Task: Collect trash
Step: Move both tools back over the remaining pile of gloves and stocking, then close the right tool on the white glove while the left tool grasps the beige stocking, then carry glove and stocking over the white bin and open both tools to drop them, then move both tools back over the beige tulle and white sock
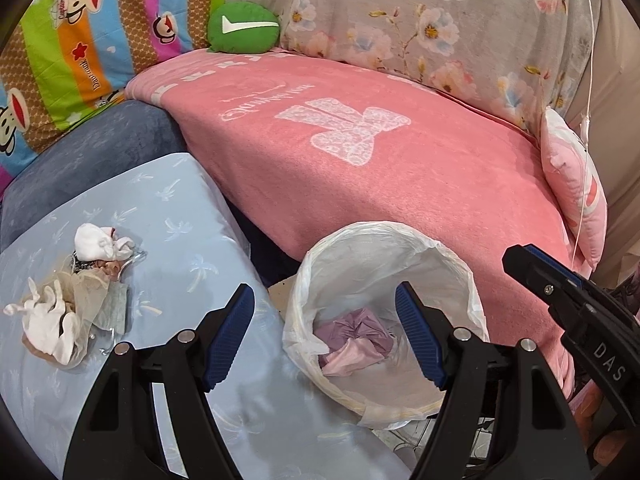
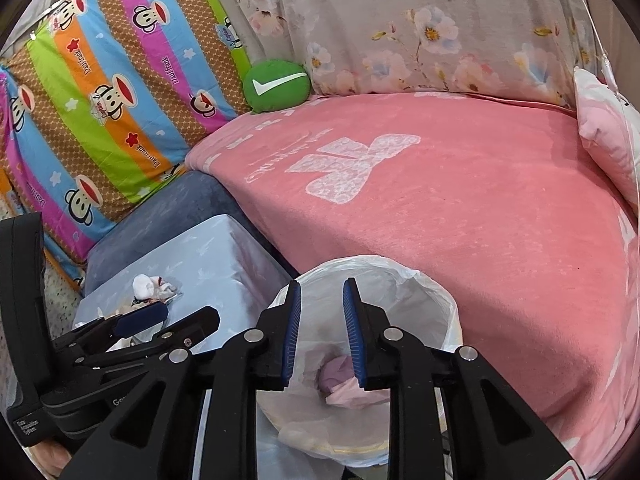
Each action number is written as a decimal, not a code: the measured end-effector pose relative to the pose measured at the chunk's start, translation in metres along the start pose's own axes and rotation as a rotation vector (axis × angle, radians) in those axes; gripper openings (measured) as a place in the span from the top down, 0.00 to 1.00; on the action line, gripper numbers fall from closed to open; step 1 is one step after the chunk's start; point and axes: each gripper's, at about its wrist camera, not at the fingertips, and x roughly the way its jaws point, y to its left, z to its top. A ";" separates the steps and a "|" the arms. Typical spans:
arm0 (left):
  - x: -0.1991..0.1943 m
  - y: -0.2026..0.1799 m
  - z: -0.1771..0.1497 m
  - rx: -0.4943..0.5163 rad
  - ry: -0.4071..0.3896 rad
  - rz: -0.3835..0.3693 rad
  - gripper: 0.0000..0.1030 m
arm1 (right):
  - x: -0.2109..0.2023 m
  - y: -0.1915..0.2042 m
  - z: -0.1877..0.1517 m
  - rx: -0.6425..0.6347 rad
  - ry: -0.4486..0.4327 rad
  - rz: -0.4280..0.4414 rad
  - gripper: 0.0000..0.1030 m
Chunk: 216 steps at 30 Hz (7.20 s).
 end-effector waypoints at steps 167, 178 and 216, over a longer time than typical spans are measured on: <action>-0.041 -0.017 0.024 0.002 -0.124 -0.080 0.40 | -0.019 0.000 0.006 0.050 -0.047 0.086 0.85; -0.040 -0.006 0.019 -0.021 -0.117 -0.053 0.40 | -0.014 0.013 0.006 0.025 -0.035 0.102 0.80; -0.055 0.094 -0.008 -0.216 -0.118 0.060 0.34 | 0.021 0.113 -0.011 -0.121 0.058 0.194 0.76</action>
